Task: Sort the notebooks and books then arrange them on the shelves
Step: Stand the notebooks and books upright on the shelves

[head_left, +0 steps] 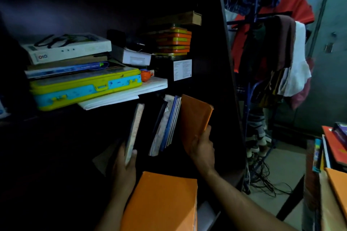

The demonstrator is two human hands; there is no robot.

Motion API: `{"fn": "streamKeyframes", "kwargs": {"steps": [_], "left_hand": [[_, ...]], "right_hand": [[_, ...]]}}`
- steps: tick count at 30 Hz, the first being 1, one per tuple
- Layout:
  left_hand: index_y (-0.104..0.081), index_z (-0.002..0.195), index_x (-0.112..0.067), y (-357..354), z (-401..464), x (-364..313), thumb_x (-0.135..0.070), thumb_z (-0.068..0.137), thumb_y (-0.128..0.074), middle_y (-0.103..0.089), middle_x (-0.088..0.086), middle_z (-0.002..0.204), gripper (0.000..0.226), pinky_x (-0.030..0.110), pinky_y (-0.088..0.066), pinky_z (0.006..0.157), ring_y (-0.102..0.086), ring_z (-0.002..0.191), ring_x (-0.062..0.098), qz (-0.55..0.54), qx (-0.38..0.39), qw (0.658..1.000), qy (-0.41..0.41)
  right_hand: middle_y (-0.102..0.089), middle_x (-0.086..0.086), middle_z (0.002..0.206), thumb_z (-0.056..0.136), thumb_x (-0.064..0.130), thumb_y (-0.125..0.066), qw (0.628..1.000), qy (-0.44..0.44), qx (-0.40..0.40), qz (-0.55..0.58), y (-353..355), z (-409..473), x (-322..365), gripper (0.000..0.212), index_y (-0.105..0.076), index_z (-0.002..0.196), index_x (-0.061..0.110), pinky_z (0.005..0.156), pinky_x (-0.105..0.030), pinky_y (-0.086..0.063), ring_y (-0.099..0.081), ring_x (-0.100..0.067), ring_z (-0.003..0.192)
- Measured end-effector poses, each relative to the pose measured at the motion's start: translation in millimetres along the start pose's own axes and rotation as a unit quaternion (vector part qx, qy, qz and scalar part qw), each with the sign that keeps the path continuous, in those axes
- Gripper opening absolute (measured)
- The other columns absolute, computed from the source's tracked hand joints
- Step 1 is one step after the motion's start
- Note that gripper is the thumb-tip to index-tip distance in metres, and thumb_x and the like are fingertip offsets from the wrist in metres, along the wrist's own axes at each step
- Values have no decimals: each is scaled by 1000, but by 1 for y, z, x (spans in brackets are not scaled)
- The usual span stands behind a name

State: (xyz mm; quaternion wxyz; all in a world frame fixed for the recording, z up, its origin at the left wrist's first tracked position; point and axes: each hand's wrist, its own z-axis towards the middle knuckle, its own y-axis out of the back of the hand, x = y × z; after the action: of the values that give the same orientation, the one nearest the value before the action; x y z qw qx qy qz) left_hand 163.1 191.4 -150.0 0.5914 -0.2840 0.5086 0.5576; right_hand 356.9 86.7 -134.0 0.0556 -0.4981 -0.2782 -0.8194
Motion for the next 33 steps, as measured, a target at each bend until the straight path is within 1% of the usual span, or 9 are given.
{"fn": "streamKeyframes", "kwargs": {"steps": [3, 6, 8, 13, 20, 24, 27, 30, 33], "left_hand": [[-35, 154, -22, -2, 0, -3, -47, 94, -49, -56, 12, 135, 66, 42, -49, 96, -55, 122, 29, -82, -2, 996, 15], [-30, 155, -31, -3, -1, -1, -51, 92, -51, -54, 6, 136, 70, 34, -51, 83, -56, 120, 26, -107, 4, 994, 24], [-27, 156, -35, -3, -4, -3, -51, 92, -52, -52, 3, 136, 71, 26, -47, 76, -55, 118, 22, -115, 12, 993, 37], [-31, 155, -33, -5, -4, -4, -53, 91, -50, -52, 4, 138, 70, 29, -46, 83, -54, 121, 22, -121, 22, 991, 50], [-29, 155, -38, -2, -6, -9, -53, 93, -50, -54, 2, 138, 68, 28, -50, 79, -56, 118, 20, -149, 44, 986, 60], [-27, 157, -35, -2, -9, -13, -54, 91, -49, -49, 4, 143, 71, 31, -48, 85, -53, 118, 19, -153, 38, 985, 73], [-25, 157, -36, -2, -9, -15, -55, 93, -48, -45, 3, 148, 71, 35, -43, 94, -48, 124, 20, -143, 26, 986, 77], [-25, 156, -37, -3, -9, -15, -51, 95, -48, -46, -3, 138, 66, 28, -42, 87, -46, 118, 14, -138, 23, 988, 68], [-26, 153, -42, -2, -8, -12, -48, 93, -54, -46, -9, 132, 66, 23, -44, 80, -48, 118, 13, -135, 25, 989, 57]], "right_hand": [[-62, 0, 99, 82, 64, -41, 999, 10, -24, 41, -6, 3, -4, 76, -21, 145, 28, 73, -42, -57, -66, -23, 79], [-64, 0, 84, 101, 34, -43, 995, 36, -83, 44, -10, 2, -15, 42, -30, 141, 28, 61, -49, -58, -66, -22, 65], [-62, 1, 79, 103, 23, -41, 994, 44, -97, 34, -9, -1, -21, 37, -33, 138, 30, 55, -48, -56, -63, -18, 59], [-62, 5, 73, 99, 19, -44, 996, 48, -79, -3, -6, -1, -29, 40, -41, 137, 32, 47, -34, -50, -59, -14, 52], [-68, 4, 90, 105, 29, -40, 997, 66, 18, 36, 3, 17, -18, 35, -37, 139, 39, 62, -41, -62, -70, -12, 66], [-65, 4, 104, 99, 44, -40, 990, 110, 28, 88, -3, 34, -5, 41, -38, 140, 39, 69, -31, -62, -70, -8, 81], [-61, 8, 113, 104, 26, -44, 988, 122, 0, 90, -24, 43, 2, 41, -37, 142, 36, 75, -29, -61, -67, -8, 93], [-60, 16, 97, 104, 16, -45, 990, 91, -18, 107, -43, 50, 4, 35, -41, 133, 36, 70, -23, -58, -65, -2, 84], [-60, 17, 94, 104, 28, -46, 986, 113, 29, 121, -55, 53, -3, 28, -35, 126, 41, 60, -9, -47, -65, 6, 76]]}}
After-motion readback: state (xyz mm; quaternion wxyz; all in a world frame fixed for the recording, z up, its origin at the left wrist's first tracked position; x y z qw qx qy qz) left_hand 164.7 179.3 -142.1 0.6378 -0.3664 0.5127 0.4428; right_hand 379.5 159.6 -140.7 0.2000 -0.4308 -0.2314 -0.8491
